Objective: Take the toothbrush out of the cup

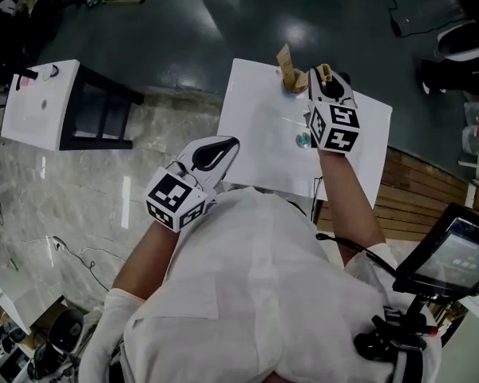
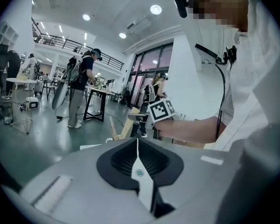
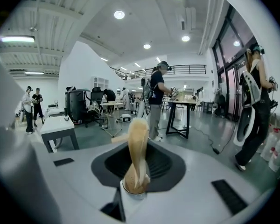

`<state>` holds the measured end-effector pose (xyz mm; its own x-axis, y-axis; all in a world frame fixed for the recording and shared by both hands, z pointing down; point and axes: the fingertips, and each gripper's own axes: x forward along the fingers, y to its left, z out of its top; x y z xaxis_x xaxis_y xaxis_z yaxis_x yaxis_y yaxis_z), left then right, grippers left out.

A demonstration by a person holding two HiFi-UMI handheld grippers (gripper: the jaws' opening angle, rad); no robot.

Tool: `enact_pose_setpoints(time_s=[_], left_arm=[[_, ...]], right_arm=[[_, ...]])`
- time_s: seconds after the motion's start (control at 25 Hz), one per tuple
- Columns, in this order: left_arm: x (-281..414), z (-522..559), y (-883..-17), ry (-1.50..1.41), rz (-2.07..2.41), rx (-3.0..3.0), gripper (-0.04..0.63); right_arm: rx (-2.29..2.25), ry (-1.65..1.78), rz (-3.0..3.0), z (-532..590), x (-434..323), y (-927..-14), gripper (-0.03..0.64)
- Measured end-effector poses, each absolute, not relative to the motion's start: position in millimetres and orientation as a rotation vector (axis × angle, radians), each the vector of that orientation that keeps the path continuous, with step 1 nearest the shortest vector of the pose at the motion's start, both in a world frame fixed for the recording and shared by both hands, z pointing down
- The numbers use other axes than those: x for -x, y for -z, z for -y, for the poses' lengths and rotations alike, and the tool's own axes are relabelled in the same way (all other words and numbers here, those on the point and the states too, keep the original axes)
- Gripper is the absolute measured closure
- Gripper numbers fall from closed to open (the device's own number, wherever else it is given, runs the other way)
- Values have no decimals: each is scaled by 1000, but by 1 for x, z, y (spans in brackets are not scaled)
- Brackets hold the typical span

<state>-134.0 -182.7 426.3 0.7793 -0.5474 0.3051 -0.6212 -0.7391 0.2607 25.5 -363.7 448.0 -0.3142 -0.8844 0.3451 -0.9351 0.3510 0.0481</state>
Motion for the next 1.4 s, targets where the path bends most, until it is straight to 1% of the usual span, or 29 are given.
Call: enact_pose_setpoints(time_s=[0.28, 0.72, 1.04, 1.4], left_arm=[[109, 174, -410, -285, 888, -2640, 589], [81, 171, -412, -293, 867, -2655, 589], [65, 164, -409, -299, 834, -2678, 589], [48, 160, -416, -298, 787, -2670, 589]], right_arm=[[-1546, -187, 2348, 346, -36, -416, 546], [-1448, -156, 2409, 310, -50, -386, 548], [-1376, -189, 2445, 274, -54, -376, 549], [-1311, -266, 2442, 237, -63, -390, 549]])
